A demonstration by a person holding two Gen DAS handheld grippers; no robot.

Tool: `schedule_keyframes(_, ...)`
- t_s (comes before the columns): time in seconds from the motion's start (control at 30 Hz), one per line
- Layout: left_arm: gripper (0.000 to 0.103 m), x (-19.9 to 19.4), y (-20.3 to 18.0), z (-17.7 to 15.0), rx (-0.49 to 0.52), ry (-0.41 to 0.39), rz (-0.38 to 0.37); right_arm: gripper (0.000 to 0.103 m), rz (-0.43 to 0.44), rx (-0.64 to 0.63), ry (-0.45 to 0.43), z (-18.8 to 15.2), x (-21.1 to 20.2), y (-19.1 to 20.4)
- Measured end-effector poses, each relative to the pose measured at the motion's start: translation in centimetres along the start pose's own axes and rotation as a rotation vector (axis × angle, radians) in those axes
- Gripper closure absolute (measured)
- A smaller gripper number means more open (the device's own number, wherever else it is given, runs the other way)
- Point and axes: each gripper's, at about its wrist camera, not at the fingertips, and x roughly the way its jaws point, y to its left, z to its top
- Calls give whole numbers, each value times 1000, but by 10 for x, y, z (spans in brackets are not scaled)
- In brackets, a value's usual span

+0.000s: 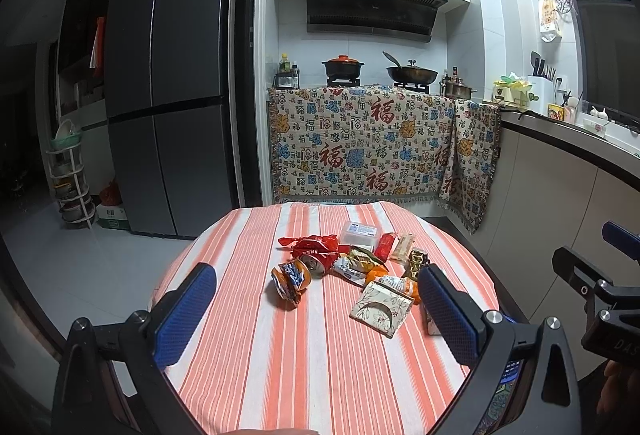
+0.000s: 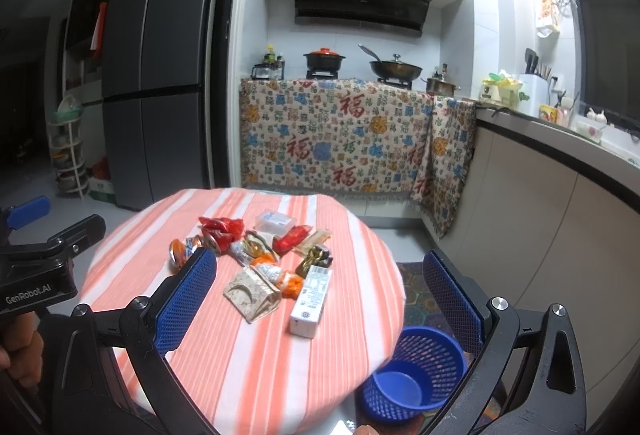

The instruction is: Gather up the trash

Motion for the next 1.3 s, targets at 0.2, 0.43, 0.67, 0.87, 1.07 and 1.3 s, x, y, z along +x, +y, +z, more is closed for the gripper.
schedule_keyframes(0.2, 0, 0, 0, 0, -5, -1, -1, 0, 0, 0, 0, 0, 0, 0)
schedule_keyframes(0.43, 0, -1, -1, 2, 7, 2, 2, 0, -1, 1, 0, 0, -1, 0)
schedule_keyframes(0.67, 0, 0, -2, 3, 10, 1, 3, 0, -2, 1, 0, 0, 0, -1)
schedule_keyframes(0.87, 0, -3, 0, 3, 0, -6, -4, 0, -3, 2, -1, 0, -1, -2)
schedule_keyframes(1.07, 0, -3, -1, 3, -2, -7, -7, 0, -4, 2, -1, 0, -1, -2)
schedule_keyframes(1.3, 0, -3, -3, 3, 1, -7, -9, 0, -3, 4, 0, 0, -1, -3)
